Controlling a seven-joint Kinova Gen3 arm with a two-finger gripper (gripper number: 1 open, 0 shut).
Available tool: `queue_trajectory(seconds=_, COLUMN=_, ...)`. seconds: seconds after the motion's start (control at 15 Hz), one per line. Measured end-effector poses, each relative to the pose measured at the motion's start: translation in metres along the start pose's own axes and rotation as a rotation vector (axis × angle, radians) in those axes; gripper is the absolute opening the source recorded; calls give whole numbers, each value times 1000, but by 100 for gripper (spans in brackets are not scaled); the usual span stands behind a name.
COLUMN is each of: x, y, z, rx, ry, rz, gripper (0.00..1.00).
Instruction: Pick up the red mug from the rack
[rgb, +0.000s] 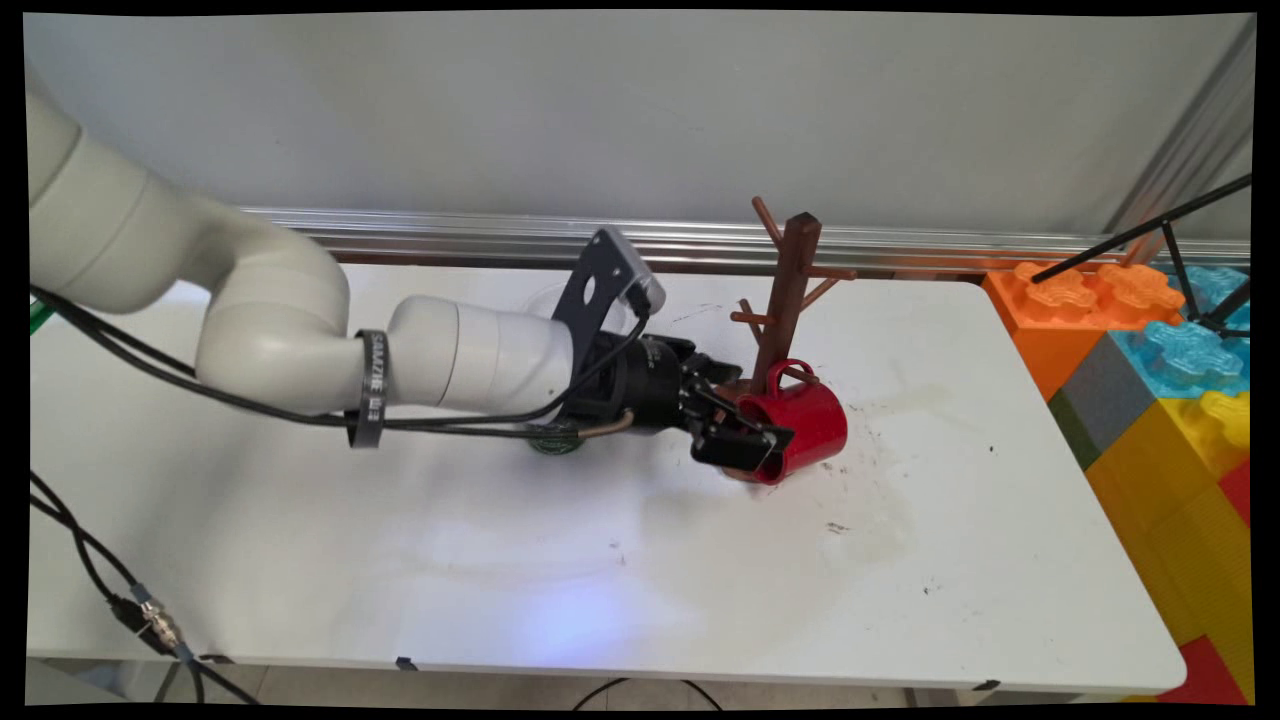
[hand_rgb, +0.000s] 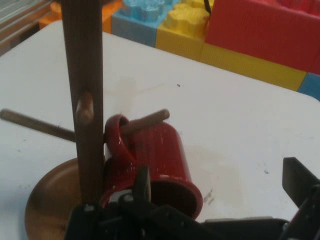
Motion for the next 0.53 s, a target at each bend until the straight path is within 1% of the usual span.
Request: queue_trajectory(seconds=0.53, x=-38, y=0, z=7, rx=24, ry=0, rz=-31, gripper=100)
